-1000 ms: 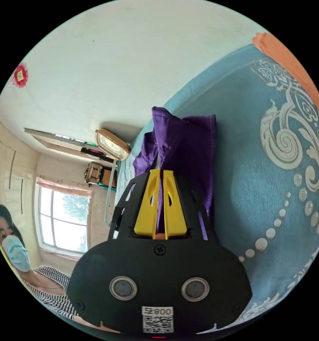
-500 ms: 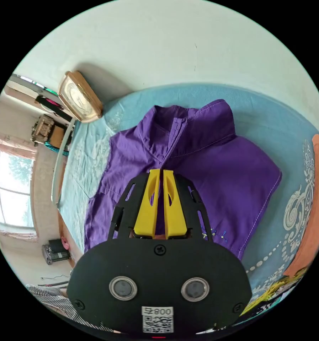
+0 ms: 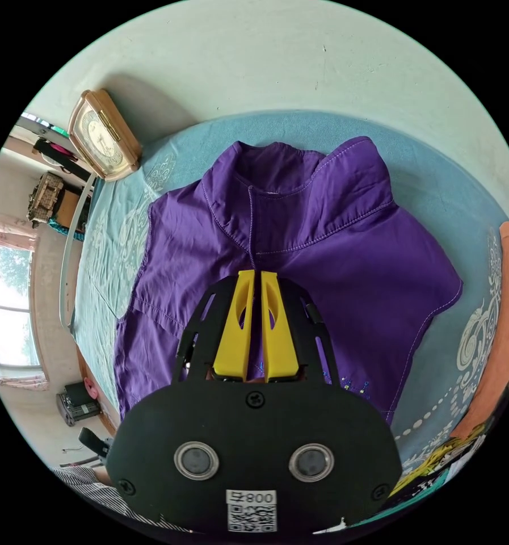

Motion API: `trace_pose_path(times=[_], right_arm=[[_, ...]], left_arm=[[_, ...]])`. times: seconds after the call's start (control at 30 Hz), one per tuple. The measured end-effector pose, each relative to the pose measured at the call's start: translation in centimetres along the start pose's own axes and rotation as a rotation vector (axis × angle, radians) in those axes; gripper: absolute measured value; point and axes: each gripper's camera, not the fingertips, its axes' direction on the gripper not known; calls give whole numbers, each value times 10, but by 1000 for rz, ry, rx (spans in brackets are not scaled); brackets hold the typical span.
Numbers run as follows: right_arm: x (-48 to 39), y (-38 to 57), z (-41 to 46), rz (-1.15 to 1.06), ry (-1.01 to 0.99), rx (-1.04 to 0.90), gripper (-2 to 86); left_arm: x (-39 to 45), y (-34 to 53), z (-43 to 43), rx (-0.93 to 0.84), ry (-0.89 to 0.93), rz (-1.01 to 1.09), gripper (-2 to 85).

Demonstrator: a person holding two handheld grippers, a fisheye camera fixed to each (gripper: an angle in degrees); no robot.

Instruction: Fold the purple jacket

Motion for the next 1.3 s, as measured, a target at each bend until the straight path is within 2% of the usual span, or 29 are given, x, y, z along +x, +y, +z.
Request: trace_pose_path(times=[0.17,0.23,0.37,0.47,0.53,0.6,0.73,0.93,1.1,1.23,1.3], right_arm=[[-3,1,3,-31,13,-7,20],[2,1,3,-21,-16,-9,20],[9,5,3,-11,-54,2,19],[13,9,-3,-23,-76,25,19],[17,12,-7,-24,-105,46,20],[20,15,-9,-27,-118,58,22],[30,28,-16,-41,-176,86,30],[59,90,-44,-36,-277,210,30],[62,160,-40,-86,-393,196,12],[47,201,-26,-121,-353,133,4],[44,212,-26,-129,-337,152,2]], left_arm=[[6,-67,6,40,-81,81,70],[9,-91,17,-4,-175,100,72],[14,-114,31,-105,-230,115,36],[15,-126,26,-75,-77,99,21],[-3,-133,22,-35,120,-29,17],[-17,-133,19,0,185,-123,18],[-23,-136,5,52,186,-175,33],[0,-166,-18,109,77,-70,80],[11,-201,-3,-36,-33,-50,32],[10,-212,-2,10,220,-111,17],[3,-212,-1,14,250,-170,15]])
